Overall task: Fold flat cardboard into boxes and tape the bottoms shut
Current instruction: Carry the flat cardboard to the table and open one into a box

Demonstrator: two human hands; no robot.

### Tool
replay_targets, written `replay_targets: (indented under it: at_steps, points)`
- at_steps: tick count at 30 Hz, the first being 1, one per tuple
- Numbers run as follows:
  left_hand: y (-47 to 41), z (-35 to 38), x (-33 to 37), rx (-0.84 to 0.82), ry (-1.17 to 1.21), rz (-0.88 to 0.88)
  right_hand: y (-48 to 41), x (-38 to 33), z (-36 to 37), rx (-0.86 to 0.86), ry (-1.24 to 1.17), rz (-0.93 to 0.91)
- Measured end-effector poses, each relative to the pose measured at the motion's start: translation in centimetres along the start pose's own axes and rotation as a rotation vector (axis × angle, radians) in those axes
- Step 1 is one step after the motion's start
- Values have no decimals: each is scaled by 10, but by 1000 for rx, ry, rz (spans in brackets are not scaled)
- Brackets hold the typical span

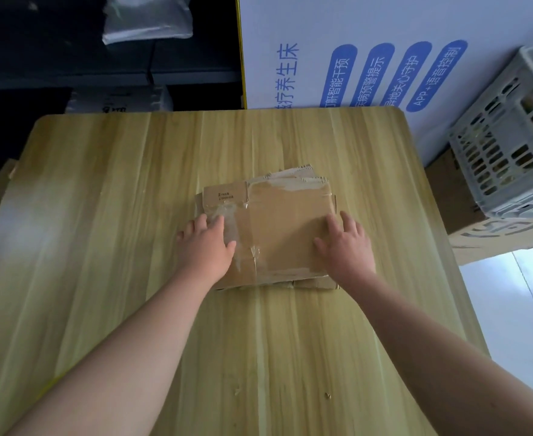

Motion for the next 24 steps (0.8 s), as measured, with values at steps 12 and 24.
replay_targets:
  at_steps: [12, 24]
  points:
    - [70, -40, 15, 103, -174, 203, 70, -25, -20, -13, 79, -131]
    - [54, 26, 1, -211, -28, 46, 54, 1, 19, -127, 129, -36]
Point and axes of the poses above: each hand's wrist, its own y-axis away from the middle knuckle, its own z-axis out of the palm, x = y × z, the point moved 10 cm from there along -y, towards the middle knuckle, and after that the axes turned 14 degrees about -y, right-handed, at the moved point
